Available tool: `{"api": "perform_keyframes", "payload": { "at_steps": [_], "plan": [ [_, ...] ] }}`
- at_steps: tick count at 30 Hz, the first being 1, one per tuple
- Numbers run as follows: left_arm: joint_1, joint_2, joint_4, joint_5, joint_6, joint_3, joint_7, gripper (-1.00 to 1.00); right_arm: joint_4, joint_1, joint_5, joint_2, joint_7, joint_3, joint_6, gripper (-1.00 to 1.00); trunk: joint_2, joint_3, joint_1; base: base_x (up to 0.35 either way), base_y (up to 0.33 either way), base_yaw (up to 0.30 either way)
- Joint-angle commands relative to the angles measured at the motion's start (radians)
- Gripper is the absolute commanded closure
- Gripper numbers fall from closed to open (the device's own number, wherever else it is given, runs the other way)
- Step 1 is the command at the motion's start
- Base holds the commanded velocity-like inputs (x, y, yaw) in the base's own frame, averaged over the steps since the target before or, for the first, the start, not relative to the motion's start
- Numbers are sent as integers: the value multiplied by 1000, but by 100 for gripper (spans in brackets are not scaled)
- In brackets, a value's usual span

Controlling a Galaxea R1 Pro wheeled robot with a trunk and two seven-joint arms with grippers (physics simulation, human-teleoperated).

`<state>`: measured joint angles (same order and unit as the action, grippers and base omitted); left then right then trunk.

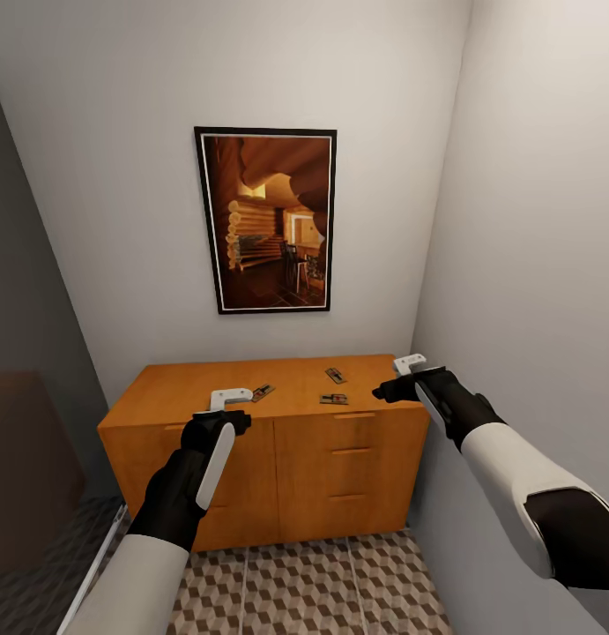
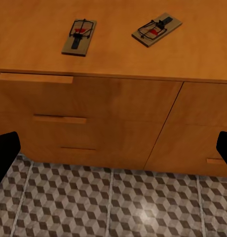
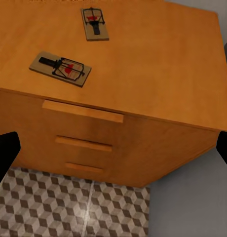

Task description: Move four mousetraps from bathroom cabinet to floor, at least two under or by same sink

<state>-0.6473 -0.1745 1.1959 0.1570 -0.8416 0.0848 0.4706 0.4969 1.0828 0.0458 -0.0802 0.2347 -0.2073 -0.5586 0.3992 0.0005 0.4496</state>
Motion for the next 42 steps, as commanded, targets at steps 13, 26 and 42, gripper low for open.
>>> {"api": "perform_keyframes", "payload": {
  "at_steps": [13, 26, 42],
  "plan": [
    [0, 0, 1, 10, -2, 2, 10, -100, 3, 0, 6, 15, 35, -4, -3, -100, 1, -1, 0, 0, 0, 0],
    [0, 0, 1, 10, -2, 75, 9, -100, 2, 1, 13, 26, 147, -5, -8, -100, 1, -1, 0, 0, 0, 0],
    [0, 0, 1, 10, -2, 85, 10, -100, 2, 1, 15, 27, 152, -5, -5, -100, 1, -1, 0, 0, 0, 0]
  ]
}}
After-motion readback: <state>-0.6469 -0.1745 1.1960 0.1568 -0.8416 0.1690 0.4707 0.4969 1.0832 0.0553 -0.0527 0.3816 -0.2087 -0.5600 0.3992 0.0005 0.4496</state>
